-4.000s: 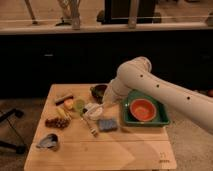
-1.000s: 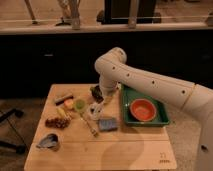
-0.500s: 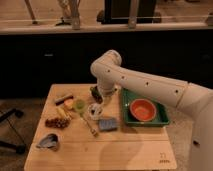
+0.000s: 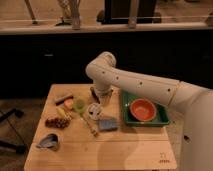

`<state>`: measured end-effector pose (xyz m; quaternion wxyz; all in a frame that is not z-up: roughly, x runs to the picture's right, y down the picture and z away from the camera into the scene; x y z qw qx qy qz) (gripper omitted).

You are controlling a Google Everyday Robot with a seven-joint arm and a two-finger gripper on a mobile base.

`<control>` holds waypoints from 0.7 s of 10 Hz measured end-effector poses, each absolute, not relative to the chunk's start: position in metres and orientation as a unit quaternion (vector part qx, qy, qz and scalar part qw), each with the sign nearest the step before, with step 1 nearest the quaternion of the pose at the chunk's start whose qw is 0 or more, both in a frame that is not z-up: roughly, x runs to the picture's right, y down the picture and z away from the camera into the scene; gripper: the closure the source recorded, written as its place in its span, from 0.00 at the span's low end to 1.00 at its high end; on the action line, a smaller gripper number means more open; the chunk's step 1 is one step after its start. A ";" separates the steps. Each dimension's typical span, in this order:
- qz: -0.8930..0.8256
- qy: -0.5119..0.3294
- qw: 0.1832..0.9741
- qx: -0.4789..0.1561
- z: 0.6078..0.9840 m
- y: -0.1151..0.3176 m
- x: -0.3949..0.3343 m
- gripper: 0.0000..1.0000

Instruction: Place brush in paper cup

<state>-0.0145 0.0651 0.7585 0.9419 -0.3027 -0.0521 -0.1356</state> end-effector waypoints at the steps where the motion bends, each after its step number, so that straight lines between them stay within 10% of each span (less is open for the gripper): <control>1: -0.143 -0.054 0.940 -0.306 0.759 0.067 -0.021 0.99; 7: -0.159 -0.045 0.933 -0.320 0.758 0.074 -0.030 0.99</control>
